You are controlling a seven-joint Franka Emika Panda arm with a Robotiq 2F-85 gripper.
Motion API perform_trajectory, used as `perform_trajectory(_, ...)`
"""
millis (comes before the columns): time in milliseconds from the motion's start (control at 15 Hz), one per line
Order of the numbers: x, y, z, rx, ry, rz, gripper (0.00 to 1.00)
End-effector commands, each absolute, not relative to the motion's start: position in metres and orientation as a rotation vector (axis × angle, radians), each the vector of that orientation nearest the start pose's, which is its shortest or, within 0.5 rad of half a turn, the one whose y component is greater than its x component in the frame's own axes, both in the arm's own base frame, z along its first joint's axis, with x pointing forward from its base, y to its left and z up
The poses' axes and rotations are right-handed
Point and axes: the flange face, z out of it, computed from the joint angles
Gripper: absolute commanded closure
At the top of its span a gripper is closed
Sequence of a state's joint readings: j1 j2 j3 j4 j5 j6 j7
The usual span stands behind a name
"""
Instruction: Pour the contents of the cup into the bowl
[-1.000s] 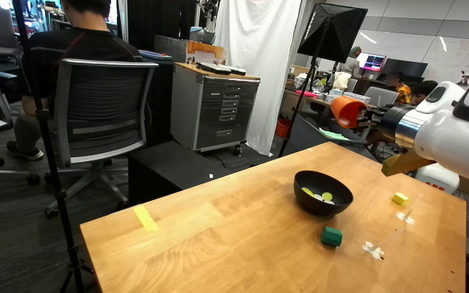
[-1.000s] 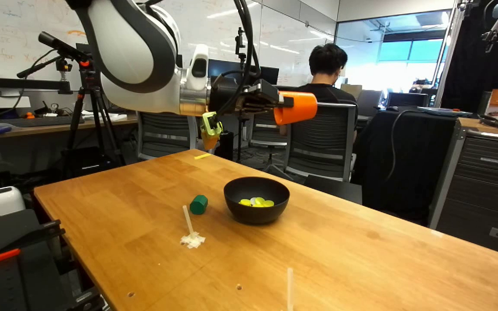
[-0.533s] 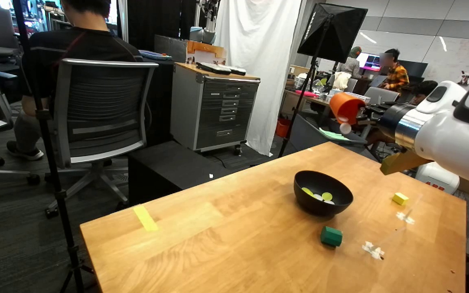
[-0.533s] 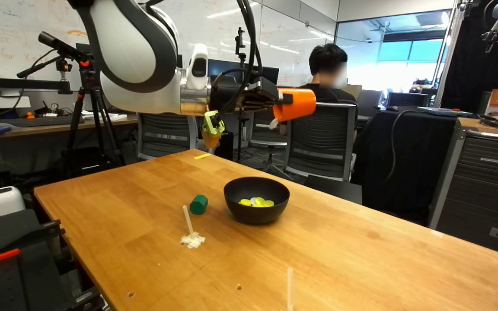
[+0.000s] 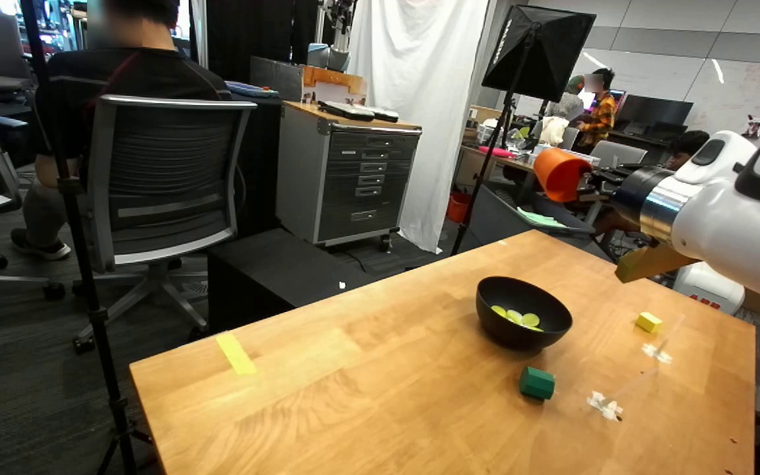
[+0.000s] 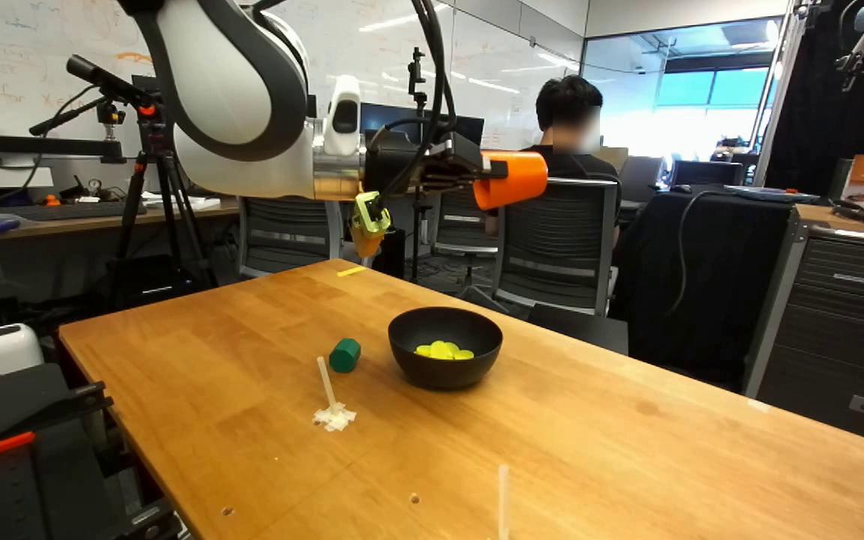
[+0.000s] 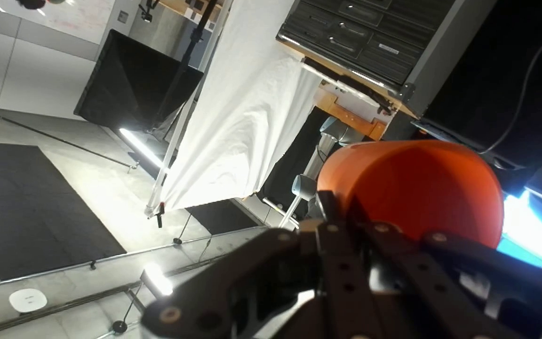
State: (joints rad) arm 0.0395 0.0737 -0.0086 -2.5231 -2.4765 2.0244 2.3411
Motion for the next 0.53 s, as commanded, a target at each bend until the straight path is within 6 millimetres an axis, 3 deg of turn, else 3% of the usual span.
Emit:
perform_trajectory(0,0.4752,-0.0188,0.2817,1.8,-0.058,1.649,0.99)
perform_trajectory(467,0.4755,-0.0188,0.2819,1.796,-0.055,1.66,0.99)
